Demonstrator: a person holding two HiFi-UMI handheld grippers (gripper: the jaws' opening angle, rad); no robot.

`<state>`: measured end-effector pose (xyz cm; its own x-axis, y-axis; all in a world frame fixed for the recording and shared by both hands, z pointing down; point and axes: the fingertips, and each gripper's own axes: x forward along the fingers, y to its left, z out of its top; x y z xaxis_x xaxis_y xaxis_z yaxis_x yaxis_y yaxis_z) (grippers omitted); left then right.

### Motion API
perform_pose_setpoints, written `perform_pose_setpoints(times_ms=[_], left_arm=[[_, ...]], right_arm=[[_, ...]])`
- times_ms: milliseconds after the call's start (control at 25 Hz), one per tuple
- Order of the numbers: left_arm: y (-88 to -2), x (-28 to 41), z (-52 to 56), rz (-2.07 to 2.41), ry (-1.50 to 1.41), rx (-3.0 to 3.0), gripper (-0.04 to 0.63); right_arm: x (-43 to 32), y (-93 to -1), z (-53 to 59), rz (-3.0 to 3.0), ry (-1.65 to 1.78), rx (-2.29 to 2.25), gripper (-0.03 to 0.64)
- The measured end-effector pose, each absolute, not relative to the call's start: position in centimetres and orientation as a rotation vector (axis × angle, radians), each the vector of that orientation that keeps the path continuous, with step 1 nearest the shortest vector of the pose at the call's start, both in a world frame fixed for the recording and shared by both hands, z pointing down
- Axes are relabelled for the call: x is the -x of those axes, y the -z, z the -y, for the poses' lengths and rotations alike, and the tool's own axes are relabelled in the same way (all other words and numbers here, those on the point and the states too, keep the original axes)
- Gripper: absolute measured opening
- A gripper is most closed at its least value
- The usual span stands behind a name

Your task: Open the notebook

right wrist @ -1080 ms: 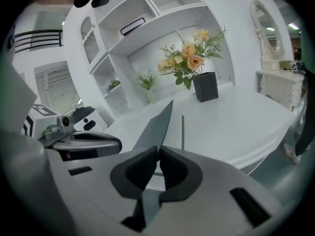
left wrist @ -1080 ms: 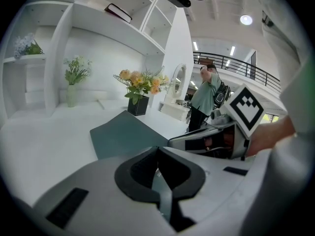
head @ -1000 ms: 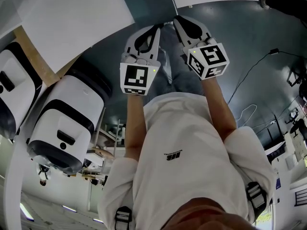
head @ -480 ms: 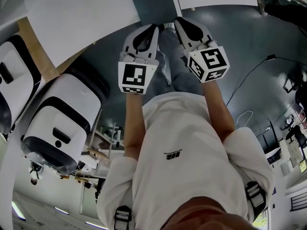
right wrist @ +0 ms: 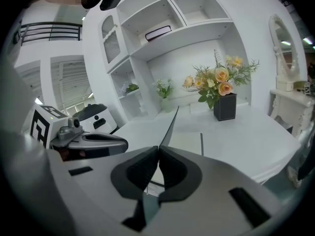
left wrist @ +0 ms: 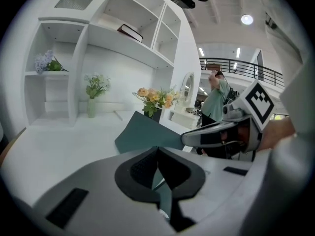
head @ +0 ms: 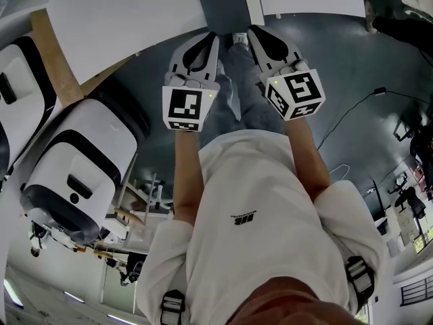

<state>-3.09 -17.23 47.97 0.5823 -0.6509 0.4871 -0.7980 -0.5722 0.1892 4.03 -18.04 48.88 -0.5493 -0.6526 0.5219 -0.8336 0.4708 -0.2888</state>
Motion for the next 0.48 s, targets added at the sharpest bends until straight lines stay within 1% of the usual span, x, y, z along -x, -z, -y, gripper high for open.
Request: perform_pose_setpoints(times_ms=[480], left_arm=[[-46.9,6.6,16.7,1.268,-0.481,-2.382,0.000]], right_arm=[[-0.2,-46.5,17.7,2.452,-0.641,-1.159,0.005]])
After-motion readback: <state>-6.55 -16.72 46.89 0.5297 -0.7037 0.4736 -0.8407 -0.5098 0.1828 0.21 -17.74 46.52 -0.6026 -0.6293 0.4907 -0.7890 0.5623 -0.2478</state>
